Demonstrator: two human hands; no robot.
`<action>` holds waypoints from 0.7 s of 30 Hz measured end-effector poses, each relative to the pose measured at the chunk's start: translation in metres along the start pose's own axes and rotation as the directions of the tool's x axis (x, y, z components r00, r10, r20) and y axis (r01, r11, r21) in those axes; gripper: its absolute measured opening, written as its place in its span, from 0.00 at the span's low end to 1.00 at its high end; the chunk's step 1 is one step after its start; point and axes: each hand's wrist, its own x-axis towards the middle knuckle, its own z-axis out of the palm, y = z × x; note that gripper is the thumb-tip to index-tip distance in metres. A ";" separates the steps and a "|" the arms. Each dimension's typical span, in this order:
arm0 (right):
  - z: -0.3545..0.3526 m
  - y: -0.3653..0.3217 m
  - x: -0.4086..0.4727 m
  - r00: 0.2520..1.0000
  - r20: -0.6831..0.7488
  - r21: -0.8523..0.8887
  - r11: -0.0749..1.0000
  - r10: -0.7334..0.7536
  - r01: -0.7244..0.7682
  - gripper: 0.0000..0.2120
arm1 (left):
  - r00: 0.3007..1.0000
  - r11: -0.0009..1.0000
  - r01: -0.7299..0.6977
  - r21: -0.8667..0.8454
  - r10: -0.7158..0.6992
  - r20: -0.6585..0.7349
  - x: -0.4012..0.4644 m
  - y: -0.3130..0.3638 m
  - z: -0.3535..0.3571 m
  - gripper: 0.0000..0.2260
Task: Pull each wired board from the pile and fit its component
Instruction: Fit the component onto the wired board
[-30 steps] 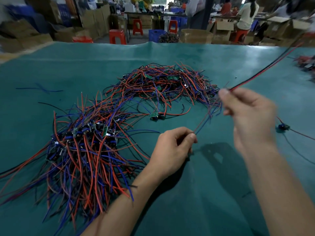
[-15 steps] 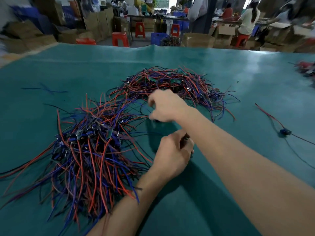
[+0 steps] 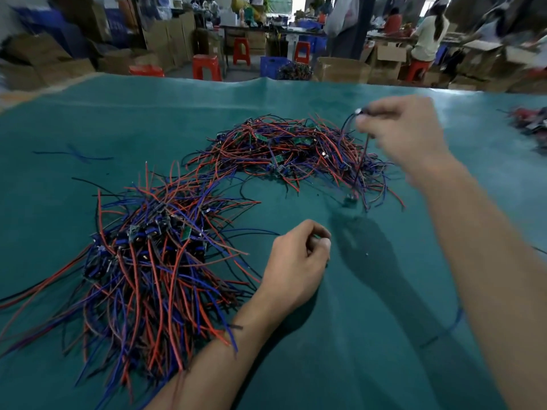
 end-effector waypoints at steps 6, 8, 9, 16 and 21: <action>-0.037 -0.022 -0.041 0.953 0.277 0.642 0.714 0.124 -0.279 0.08 | 0.999 0.991 0.044 -0.128 -0.045 -0.004 0.001 -0.001 0.004 0.10; -0.028 -0.013 -0.064 0.906 0.389 0.651 0.646 0.167 -0.399 0.10 | 0.999 0.987 0.033 -0.156 -0.036 -0.015 0.002 -0.001 0.003 0.17; -0.018 -0.007 -0.076 0.873 0.441 0.636 0.614 0.207 -0.467 0.10 | 0.999 0.984 0.033 -0.173 -0.037 -0.023 0.002 -0.001 0.003 0.19; 0.037 0.031 -0.131 0.828 0.464 0.679 0.474 0.315 -0.560 0.06 | 0.990 0.991 0.021 -0.129 -0.038 -0.134 0.004 -0.005 0.002 0.19; 0.043 0.039 -0.133 0.842 0.436 0.628 0.564 0.317 -0.537 0.11 | 0.984 0.994 -0.036 -0.104 0.017 -0.180 0.004 -0.006 0.000 0.09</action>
